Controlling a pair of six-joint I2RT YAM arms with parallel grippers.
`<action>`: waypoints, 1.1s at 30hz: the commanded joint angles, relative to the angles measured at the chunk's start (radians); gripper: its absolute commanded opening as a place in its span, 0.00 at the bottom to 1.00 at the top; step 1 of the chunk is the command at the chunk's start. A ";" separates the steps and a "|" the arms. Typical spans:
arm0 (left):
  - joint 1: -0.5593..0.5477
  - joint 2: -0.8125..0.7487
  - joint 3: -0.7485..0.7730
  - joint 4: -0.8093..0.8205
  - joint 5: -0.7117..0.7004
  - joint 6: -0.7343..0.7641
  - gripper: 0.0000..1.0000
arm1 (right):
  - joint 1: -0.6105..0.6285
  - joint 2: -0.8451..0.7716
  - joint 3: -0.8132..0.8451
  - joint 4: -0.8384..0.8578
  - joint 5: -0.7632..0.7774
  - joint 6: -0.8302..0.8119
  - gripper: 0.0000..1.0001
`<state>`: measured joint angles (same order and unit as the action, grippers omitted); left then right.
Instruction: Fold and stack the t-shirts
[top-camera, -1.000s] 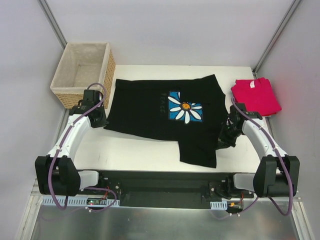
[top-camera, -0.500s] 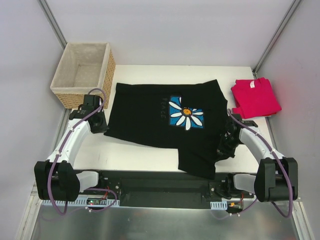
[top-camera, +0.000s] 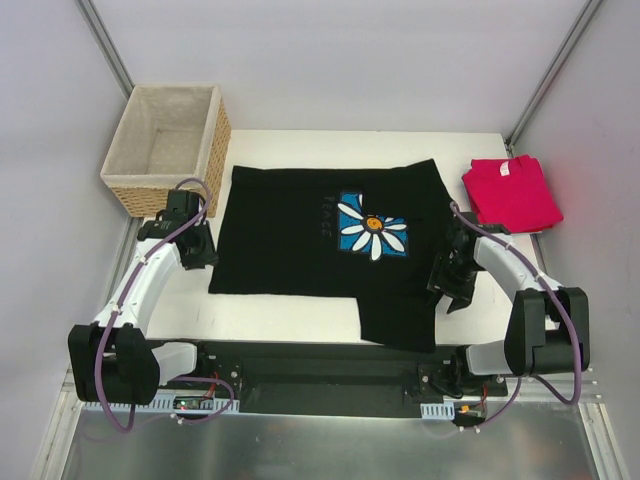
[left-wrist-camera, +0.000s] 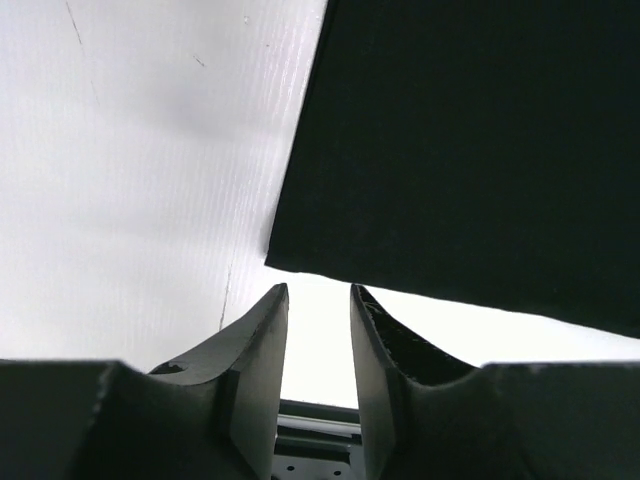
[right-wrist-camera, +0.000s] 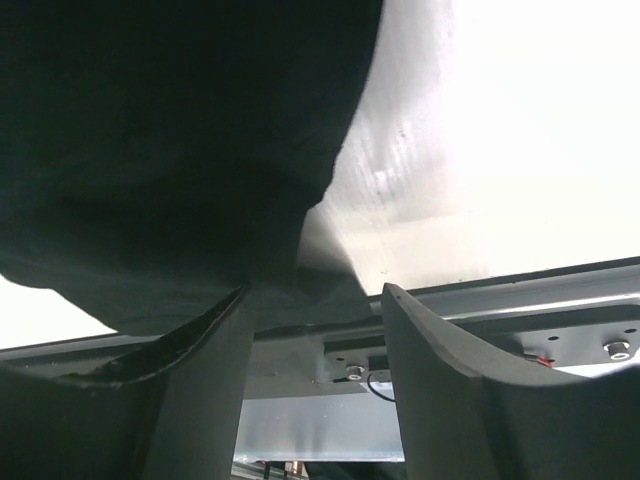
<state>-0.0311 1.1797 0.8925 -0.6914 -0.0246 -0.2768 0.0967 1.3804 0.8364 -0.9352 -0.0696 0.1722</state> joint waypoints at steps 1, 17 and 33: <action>0.007 -0.015 0.055 -0.036 -0.049 -0.001 0.32 | 0.017 -0.035 0.017 -0.048 -0.056 0.015 0.57; 0.007 -0.084 0.105 0.062 0.135 -0.025 0.36 | -0.063 -0.071 0.300 0.068 0.097 -0.077 0.46; 0.007 -0.166 0.049 0.112 0.227 -0.065 0.35 | -0.083 0.517 0.647 0.173 -0.004 -0.109 0.01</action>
<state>-0.0307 1.0336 0.9501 -0.6018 0.1669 -0.3149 0.0154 1.8412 1.3739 -0.7486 -0.0681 0.0700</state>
